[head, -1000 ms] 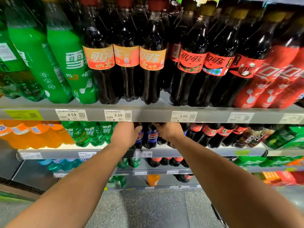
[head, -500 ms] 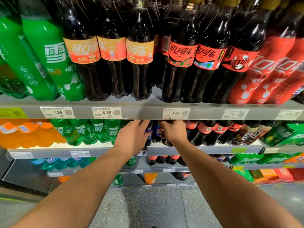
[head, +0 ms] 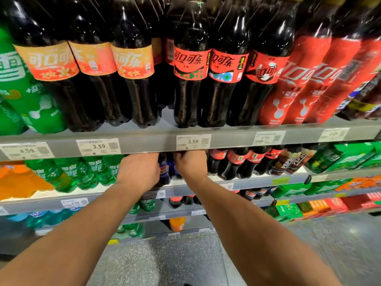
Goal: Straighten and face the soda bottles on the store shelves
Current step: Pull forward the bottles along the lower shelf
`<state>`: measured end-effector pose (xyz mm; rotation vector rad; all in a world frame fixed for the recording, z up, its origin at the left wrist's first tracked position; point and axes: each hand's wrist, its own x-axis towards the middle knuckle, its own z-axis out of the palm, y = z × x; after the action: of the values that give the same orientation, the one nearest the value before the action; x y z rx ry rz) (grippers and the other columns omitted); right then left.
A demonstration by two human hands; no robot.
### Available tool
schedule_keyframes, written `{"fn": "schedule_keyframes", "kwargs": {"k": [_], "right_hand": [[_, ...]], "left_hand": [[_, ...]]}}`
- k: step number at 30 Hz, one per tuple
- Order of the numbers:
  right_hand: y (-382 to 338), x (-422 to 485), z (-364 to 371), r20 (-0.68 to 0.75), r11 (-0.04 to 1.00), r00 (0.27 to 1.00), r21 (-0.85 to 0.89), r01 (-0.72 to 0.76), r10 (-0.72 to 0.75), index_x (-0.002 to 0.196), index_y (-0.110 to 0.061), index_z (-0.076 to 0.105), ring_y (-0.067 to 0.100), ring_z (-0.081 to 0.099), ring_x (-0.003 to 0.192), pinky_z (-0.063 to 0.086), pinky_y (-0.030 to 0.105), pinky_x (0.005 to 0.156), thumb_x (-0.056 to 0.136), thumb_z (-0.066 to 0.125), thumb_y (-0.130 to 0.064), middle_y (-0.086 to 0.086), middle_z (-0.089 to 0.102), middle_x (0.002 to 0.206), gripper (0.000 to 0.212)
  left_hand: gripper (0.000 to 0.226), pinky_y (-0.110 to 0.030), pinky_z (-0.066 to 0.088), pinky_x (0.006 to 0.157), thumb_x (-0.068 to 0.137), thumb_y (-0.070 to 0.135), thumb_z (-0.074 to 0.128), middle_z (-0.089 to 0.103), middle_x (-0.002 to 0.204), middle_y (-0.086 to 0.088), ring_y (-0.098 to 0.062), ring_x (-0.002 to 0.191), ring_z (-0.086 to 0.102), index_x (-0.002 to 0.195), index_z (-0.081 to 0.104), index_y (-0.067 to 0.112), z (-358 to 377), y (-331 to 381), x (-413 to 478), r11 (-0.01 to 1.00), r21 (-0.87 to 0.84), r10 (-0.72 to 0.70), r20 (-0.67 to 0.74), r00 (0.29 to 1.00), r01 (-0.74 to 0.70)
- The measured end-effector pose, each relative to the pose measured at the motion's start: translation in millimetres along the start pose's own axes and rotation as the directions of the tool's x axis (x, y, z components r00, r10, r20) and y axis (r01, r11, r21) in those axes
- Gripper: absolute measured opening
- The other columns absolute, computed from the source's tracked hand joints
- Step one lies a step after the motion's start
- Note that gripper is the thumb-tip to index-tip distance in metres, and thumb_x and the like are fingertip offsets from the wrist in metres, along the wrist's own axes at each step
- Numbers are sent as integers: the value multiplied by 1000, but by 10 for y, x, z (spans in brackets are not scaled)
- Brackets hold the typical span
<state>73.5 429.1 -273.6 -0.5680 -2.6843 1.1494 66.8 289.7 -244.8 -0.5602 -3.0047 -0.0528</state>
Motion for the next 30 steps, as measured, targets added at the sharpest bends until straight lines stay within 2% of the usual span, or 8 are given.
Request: {"fn": "schedule_keyframes", "kwargs": {"k": [4,11,18,20,22,24,26,30], "right_hand": [[61,-75,-32,-22,1000,1000,27,2,-1,115,-16,67,36,65,100,56,43,81,91,62,-39,11,71,108,33],[110,-90,-87,-27,995,995,-18,95,-96,115,-12,67,35,66,99,56,42,81,92,64,-40,12,72,105,36],[78,-15,-135,-7,994,994,21,111,-111,119,-21,65,30,63,106,54,39,86,88,67,-44,5,69,115,39],[104,-16,-134,0,993,995,54,104,-105,111,-18,65,29,65,99,55,40,83,86,67,-44,6,71,106,35],[168,-88,-184,36,994,994,32,102,-103,91,-14,62,28,67,82,53,36,71,88,66,-42,6,70,83,28],[294,-218,-309,4,992,995,81,102,-102,100,-14,63,22,64,73,49,31,66,91,64,-37,2,67,77,24],[498,-307,-481,-103,986,993,150,78,-63,115,-18,64,15,62,70,48,27,67,93,63,-30,-4,66,79,26],[888,-174,-766,-157,969,980,233,-87,125,103,-22,63,18,67,71,57,41,72,87,67,-36,-3,70,80,21]], "left_hand": [[23,-40,48,67,86,27,55,66,104,-11,-38,88,64,108,55,19,-4,13,-19,998,50,35,-6,999,-35],[26,-40,48,67,85,25,56,66,103,-12,-39,88,63,110,53,18,2,12,-24,998,12,64,-10,998,-64],[28,-41,48,67,85,31,57,64,103,-12,-38,88,62,109,50,19,9,106,-22,998,-51,32,-29,999,-34],[35,-42,50,65,83,31,60,62,105,-12,-37,89,62,113,48,18,29,158,-63,996,-56,64,-47,997,-66],[45,-44,54,62,80,29,65,60,108,-10,-37,90,62,119,47,18,74,203,-107,990,-46,132,-62,989,-135],[57,-44,55,59,76,28,67,59,115,-7,-35,93,62,129,45,19,113,237,-129,982,-36,183,-84,980,-187],[69,-43,56,61,76,28,68,55,126,-4,-32,99,62,138,40,21,126,274,-138,979,-29,196,-104,975,-199],[75,-40,54,55,77,26,67,49,139,-1,-30,99,63,145,35,22,140,446,-130,960,13,280,-129,951,-281]]}}
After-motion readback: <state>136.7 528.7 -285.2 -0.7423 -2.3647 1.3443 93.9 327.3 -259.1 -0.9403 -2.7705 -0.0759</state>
